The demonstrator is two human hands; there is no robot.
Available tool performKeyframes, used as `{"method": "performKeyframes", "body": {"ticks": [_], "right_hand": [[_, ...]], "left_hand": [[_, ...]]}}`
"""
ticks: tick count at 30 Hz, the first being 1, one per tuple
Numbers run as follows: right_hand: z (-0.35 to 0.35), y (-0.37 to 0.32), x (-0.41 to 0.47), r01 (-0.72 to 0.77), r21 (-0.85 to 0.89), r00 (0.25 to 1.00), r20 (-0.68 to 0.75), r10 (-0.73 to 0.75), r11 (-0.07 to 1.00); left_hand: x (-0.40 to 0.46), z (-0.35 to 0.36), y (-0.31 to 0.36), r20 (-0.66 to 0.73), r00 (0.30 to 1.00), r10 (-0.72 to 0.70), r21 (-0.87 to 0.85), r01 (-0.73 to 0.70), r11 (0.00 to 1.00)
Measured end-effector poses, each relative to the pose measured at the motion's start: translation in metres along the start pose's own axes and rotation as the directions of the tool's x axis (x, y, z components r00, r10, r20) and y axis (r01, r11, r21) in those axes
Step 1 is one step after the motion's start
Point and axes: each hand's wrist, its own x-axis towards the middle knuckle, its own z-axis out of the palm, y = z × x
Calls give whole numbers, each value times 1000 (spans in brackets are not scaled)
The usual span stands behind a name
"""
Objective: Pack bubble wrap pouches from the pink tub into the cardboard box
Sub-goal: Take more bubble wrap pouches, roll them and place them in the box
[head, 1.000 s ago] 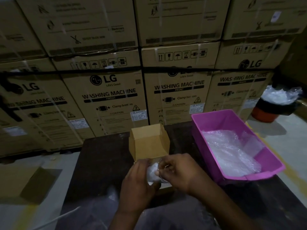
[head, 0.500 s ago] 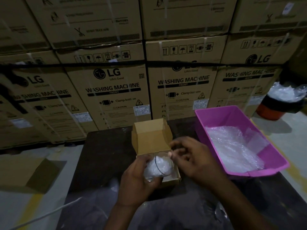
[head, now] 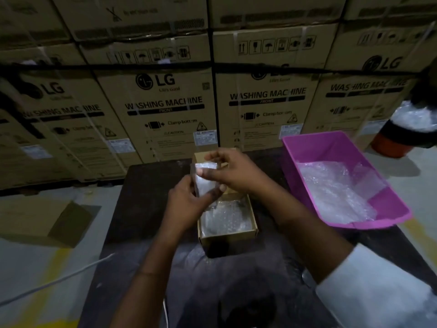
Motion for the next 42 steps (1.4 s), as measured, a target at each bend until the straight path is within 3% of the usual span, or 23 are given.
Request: {"method": "performKeyframes", "body": {"ticks": [3, 6, 11, 17, 24, 31, 35, 37, 39, 42], "right_hand": [[7, 16, 29, -96, 69, 994, 50, 92, 993], [20, 41, 49, -221, 20, 974, 64, 220, 975], [50, 87, 64, -412, -132, 904, 65, 423, 902], [69, 114, 67, -479, -267, 855, 73, 513, 836], [79, 124, 69, -513, -377, 804, 104, 585, 771], [85, 133, 68, -455, -477, 823, 97, 560, 751], [86, 146, 63, -392, -400, 870, 133, 475, 828], [81, 150, 55, -322, -363, 908, 143, 393, 875], [77, 155, 42, -171, -430, 964, 112, 241, 886], [77, 160, 22, -19, -438, 990, 118, 78, 899]], "left_hand": [[11, -11, -14, 124, 988, -91, -117, 106, 987], [13, -10, -45, 107, 985, -134, -133, 148, 980], [19, 19, -94, 14, 984, -176, 28, 175, 984], [25, 45, -109, -56, 985, -161, 292, 171, 941], [24, 59, -119, -65, 988, -137, 443, 151, 884], [18, 75, -124, -33, 991, -133, 640, 123, 759], [18, 78, -124, 16, 985, -173, 714, 109, 691], [18, 78, -122, 19, 985, -172, 736, 103, 669], [16, 77, -120, 15, 986, -165, 747, 98, 657], [14, 80, -120, 30, 986, -164, 763, 84, 641]]}}
